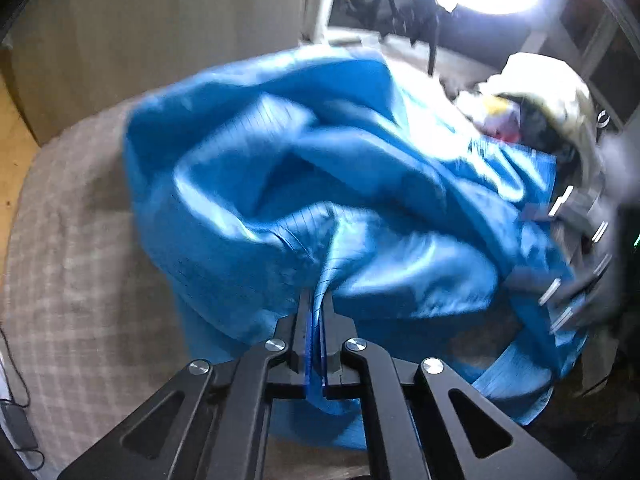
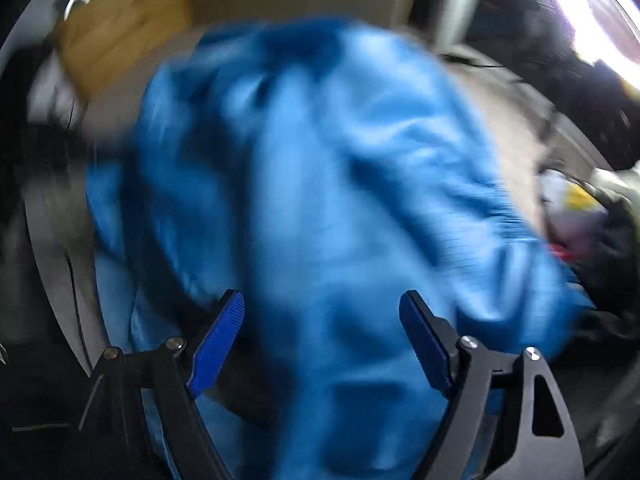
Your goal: Fold clothes
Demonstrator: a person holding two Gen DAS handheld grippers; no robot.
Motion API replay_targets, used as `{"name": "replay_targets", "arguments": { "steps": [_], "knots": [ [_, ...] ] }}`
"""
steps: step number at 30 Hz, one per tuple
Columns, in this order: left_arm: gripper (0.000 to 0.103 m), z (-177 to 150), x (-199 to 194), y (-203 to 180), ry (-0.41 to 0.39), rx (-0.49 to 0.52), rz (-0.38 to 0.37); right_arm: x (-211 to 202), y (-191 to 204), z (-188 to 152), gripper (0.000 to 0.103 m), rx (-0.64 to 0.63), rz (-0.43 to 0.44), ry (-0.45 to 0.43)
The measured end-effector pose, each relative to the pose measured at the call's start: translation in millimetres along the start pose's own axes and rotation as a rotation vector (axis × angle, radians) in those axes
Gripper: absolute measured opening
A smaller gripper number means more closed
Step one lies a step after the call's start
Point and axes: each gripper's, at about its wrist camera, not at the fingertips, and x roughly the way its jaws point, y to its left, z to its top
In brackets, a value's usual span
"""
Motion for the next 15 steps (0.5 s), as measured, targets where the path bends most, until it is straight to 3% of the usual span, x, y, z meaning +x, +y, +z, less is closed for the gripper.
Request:
{"name": "replay_targets", "arguments": {
  "steps": [3, 6, 11, 13, 15],
  "knots": [
    [0.002, 7.6, -37.7, 23.7, -0.074, -0.015, 0.036, 12.9, 4.8, -2.8, 0.004, -0.058, -0.074, 0.033],
    [0.002, 17.3, -63.7, 53.1, -0.129, -0.033, 0.067, -6.8, -33.0, 0.9, 0.003, 0.018, -0.105, -0.021],
    [0.007, 14.6, -83.9, 70.4, -0.126, -0.06, 0.039, -66.3, -150.0, 40.3, 0.002, 0.175, -0.44, -0.136],
    [0.009, 9.9, -83.9, 71.7, -0.108, -0.061, 0.057, -66.1, -191.2, 57.7, 0.003, 0.242, -0.538, -0.076],
    [0.014, 4.5, -85.1, 72.6, -0.099, -0.061, 0.069, -64.2, -213.9, 69.8, 0.006, 0.304, -0.547, -0.051]
  ]
}}
